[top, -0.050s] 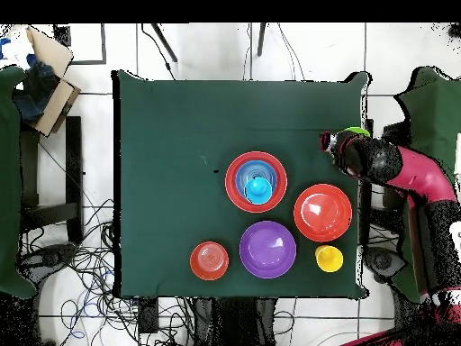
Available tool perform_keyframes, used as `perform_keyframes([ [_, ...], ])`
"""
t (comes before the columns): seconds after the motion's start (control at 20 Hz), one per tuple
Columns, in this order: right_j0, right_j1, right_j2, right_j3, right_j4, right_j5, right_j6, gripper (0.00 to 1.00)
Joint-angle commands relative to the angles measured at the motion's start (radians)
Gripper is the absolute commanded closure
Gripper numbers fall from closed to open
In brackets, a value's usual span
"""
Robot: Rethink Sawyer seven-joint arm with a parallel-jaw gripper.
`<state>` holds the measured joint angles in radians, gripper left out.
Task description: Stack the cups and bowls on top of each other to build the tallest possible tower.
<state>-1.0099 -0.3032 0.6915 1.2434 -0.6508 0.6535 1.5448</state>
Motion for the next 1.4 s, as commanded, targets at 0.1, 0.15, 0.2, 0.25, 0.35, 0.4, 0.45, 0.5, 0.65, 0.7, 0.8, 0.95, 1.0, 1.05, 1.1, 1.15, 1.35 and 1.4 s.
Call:
perform_keyframes([
  [0.1, 0.059, 0.035, 0.019, -0.066, -0.092, -0.05, -0.224, 0.0],
  [0.15, 0.062, 0.039, 0.017, -0.069, -0.093, -0.053, -0.22, 0.0],
  [0.2, 0.063, 0.041, 0.017, -0.071, -0.093, -0.055, -0.219, 0.0],
  [0.25, 0.064, 0.043, 0.016, -0.072, -0.094, -0.057, -0.217, 0.0],
  [0.35, 0.065, 0.043, 0.015, -0.074, -0.093, -0.058, -0.215, 0.0],
  [0.4, 0.065, 0.043, 0.014, -0.074, -0.093, -0.058, -0.213, 0.0],
  [0.45, 0.065, 0.044, 0.015, -0.078, -0.091, -0.058, -0.212, 0.0],
  [0.5, 0.065, 0.043, 0.013, -0.078, -0.09, -0.057, -0.209, 0.0],
  [0.65, 0.063, 0.033, 0.013, -0.062, -0.085, -0.057, -0.201, 0.0],
  [0.7, 0.062, 0.03, 0.013, -0.059, -0.083, -0.055, -0.2, 0.0],
  [0.8, 0.058, 0.017, 0.013, -0.046, -0.077, -0.048, -0.199, 0.0],
  [0.95, 0.054, 0.0, 0.014, -0.031, -0.071, -0.038, -0.199, 0.0],
  [1.0, 0.052, -0.004, 0.015, -0.027, -0.069, -0.037, -0.2, 0.0],
  [1.05, 0.046, -0.013, 0.021, -0.014, -0.063, -0.033, -0.203, 0.0],
  [1.1, 0.043, -0.021, 0.023, -0.005, -0.059, -0.029, -0.205, 0.0],
  [1.15, 0.038, -0.037, 0.029, 0.011, -0.051, -0.022, -0.208, 0.0],
  [1.35, 0.023, -0.071, 0.046, 0.042, -0.027, 0.008, -0.22, 0.0],
  [1.4, 0.021, -0.076, 0.048, 0.046, -0.024, 0.013, -0.221, 0.0],
])
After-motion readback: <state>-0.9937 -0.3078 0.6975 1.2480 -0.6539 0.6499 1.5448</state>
